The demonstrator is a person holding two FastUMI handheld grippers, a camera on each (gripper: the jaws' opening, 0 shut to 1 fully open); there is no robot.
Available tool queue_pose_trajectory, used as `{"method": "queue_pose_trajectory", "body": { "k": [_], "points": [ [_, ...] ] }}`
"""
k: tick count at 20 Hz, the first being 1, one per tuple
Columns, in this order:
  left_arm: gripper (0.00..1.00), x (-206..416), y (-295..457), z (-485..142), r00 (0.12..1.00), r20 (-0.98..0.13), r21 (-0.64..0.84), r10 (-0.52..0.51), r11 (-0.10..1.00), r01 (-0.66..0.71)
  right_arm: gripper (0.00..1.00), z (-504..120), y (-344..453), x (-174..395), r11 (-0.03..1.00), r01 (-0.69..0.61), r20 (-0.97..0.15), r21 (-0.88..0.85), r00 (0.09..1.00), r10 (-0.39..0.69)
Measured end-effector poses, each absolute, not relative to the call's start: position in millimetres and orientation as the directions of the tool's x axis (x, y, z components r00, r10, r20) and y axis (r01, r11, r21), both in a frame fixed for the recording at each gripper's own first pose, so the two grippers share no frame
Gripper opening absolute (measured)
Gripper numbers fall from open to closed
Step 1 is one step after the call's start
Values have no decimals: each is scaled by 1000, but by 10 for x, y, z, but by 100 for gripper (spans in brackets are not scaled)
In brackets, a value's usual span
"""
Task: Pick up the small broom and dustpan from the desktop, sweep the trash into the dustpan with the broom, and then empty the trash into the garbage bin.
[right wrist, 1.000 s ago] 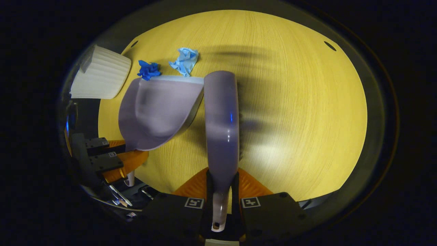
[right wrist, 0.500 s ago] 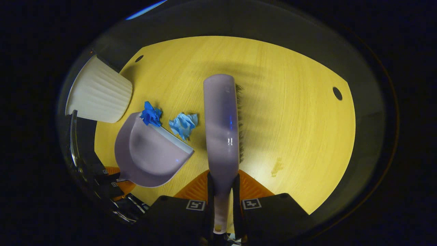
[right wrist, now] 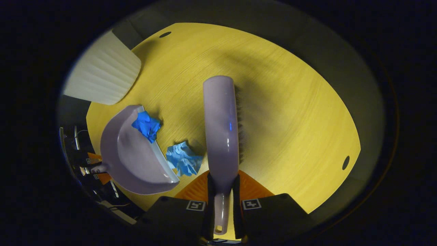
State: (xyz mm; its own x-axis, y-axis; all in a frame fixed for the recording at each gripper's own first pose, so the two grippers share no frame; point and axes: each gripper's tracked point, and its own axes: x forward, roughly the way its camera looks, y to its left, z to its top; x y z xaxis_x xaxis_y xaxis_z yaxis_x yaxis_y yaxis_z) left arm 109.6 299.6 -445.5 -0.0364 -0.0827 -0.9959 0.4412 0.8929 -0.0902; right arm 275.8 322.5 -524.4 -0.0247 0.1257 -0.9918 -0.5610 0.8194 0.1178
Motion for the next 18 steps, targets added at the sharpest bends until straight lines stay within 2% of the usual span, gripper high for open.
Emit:
{"method": "queue_pose_trajectory", "body": {
  "k": [1, 4, 5, 6, 8, 10, 13, 15, 18],
  "points": [
    [26, 1092, 3038, -4490, -40, -997, -80, -70, 887, 455, 24, -5344, 3268, 2694, 797, -592, -992, 120, -49, 112],
    [24, 1086, 3059, -4491, -37, -998, -65, -54, 868, 493, 24, -5355, 3541, 2568, 729, -664, -986, 167, -99, 136],
    [26, 1063, 3060, -4533, -36, -998, -60, -48, 862, 503, 25, -5310, 3608, 2496, 700, -684, -979, 205, -136, 154],
    [22, 1057, 3038, -4515, -33, -998, -59, -49, 860, 506, 25, -5275, 3639, 2442, 668, -707, -972, 234, -166, 165],
    [26, 1065, 3053, -4505, -24, -998, -56, -51, 857, 512, 25, -5202, 3742, 2304, 603, -744, -957, 288, -231, 172],
    [24, 1053, 3073, -4541, -4, -999, -41, -47, 838, 544, 24, -5214, 3734, 2106, 520, -780, -937, 349, -305, 172],
    [24, 1018, 3051, -4540, 23, -998, -30, -52, 826, 562, 25, -5150, 3676, 1935, 463, -768, -895, 443, -412, 172],
    [23, 1051, 3039, -4560, 55, -995, -33, -78, 827, 561, 25, -4975, 3686, 2140, 469, -728, -866, 500, -434, 248],
    [24, 1108, 3008, -4528, 109, -988, -33, -109, 837, 546, 25, -4744, 3710, 2452, 516, -683, -854, 518, -377, 358]
  ]
}}
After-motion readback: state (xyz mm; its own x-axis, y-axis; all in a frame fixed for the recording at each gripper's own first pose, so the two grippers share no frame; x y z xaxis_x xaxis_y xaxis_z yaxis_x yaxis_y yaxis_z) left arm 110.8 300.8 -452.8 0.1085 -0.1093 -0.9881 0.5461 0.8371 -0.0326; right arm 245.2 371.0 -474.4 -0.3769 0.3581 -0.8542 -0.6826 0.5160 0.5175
